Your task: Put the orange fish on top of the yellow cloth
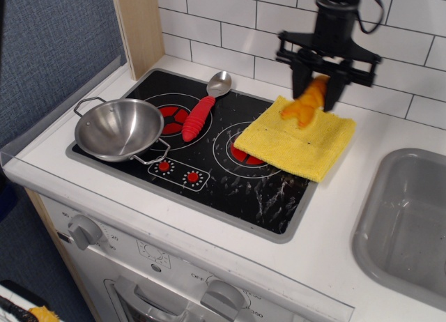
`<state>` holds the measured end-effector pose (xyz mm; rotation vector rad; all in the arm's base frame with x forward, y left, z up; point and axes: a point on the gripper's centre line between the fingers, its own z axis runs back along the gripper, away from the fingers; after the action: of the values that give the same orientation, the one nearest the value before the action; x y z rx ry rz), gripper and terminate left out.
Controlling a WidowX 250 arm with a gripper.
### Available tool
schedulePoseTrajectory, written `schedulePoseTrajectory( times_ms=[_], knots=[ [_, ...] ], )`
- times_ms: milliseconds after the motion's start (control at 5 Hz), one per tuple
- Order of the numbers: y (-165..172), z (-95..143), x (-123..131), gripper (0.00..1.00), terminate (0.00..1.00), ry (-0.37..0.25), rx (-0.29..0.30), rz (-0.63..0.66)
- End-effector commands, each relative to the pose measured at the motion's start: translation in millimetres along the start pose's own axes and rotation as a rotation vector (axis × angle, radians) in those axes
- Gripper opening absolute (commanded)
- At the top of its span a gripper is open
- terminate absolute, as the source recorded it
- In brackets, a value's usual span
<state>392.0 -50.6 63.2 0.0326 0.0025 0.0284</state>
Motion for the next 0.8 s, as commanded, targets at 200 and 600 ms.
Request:
schedulePoseTrajectory(
  times_ms=[200,600],
  knots=[
    [8,5,-8,1.00,0.00,-0.046,-0.046,0.078],
    [14,17,-12,1.00,0.00,-0.081,-0.061,0.080]
  ],
)
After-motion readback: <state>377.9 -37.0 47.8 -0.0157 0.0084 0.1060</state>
